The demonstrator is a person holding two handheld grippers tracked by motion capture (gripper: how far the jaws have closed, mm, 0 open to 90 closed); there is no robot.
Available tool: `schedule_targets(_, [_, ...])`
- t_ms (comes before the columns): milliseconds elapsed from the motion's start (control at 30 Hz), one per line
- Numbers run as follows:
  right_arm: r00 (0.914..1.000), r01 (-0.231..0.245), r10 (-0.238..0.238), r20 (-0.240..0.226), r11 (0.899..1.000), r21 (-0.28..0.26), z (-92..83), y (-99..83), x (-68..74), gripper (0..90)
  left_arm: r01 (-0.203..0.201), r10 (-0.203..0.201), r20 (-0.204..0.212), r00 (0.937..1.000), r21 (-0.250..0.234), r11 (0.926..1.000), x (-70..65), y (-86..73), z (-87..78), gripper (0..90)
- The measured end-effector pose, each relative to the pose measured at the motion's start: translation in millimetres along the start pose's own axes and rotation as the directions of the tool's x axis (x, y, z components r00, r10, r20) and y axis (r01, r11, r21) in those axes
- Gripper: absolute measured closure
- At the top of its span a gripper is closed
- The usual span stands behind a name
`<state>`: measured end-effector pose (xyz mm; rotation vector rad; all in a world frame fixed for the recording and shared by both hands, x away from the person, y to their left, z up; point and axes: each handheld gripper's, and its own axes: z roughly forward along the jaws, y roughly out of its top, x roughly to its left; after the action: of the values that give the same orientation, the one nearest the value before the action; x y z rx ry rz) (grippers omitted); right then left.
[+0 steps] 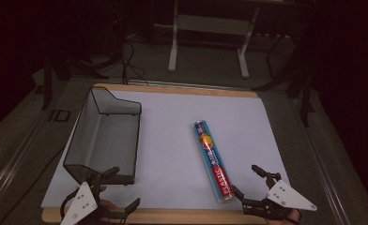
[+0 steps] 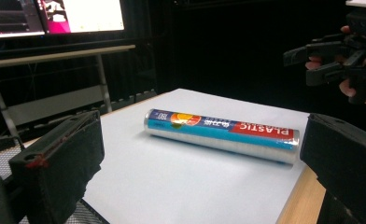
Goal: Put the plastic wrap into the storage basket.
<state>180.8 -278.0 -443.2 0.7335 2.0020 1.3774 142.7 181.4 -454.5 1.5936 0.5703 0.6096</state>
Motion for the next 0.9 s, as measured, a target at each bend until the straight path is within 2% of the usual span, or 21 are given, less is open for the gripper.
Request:
schedule_targets(133, [0.9991,0.024,-0.024,-0.035,1.000,0.005,3.2,-3.2,-3.9,14.3,0.022,-0.022,0.025,0.9994,0.007,0.9997,0.7,-0.9,-1.8,0.5])
schedule_targets(267, [0.9963,-0.016,0.022,-0.083,0.997,0.072,4.7,-4.8,-9.3,14.1,0.006,-0.006,0.022,0.9997,-0.001,1.0000,1.8,-1.7,-4.8,0.6])
schedule_targets(333, [0.9955,-0.019,0.028,-0.090,0.995,0.100,5.6,-4.2,-8.3,13.8,0.006,-0.006,0.020,0.9998,-0.003,1.0000,2.6,-2.1,-4.5,0.5])
schedule_targets(467, [0.9950,0.017,-0.004,-0.100,0.992,0.128,7.9,-1.3,-0.7,13.9,0.004,-0.004,0.027,0.9996,0.004,1.0000,2.8,-4.0,-2.9,0.5])
schedule_targets(633, [0.9898,0.051,-0.033,-0.139,0.990,0.129,8.8,4.0,8.6,13.9,0.008,-0.008,0.041,0.9991,0.001,1.0000,1.3,-4.2,-0.6,0.5])
schedule_targets(767, [0.9876,0.039,-0.019,-0.156,0.991,0.129,9.2,7.5,11.3,13.9,0.006,-0.006,0.060,0.9982,-0.001,1.0000,-2.0,-4.1,0.6,0.6])
schedule_targets(800, [0.9889,0.043,-0.023,-0.147,0.990,0.133,9.5,8.9,13.0,13.9,0.003,-0.002,0.061,0.9981,-0.002,1.0000,-3.0,-3.7,0.7,0.6])
schedule_targets(900, [0.9860,0.025,-0.005,-0.167,0.992,0.121,11.2,15.4,17.0,13.9,0.005,-0.005,0.070,0.9976,-0.007,1.0000,-4.3,-3.3,1.2,0.5])
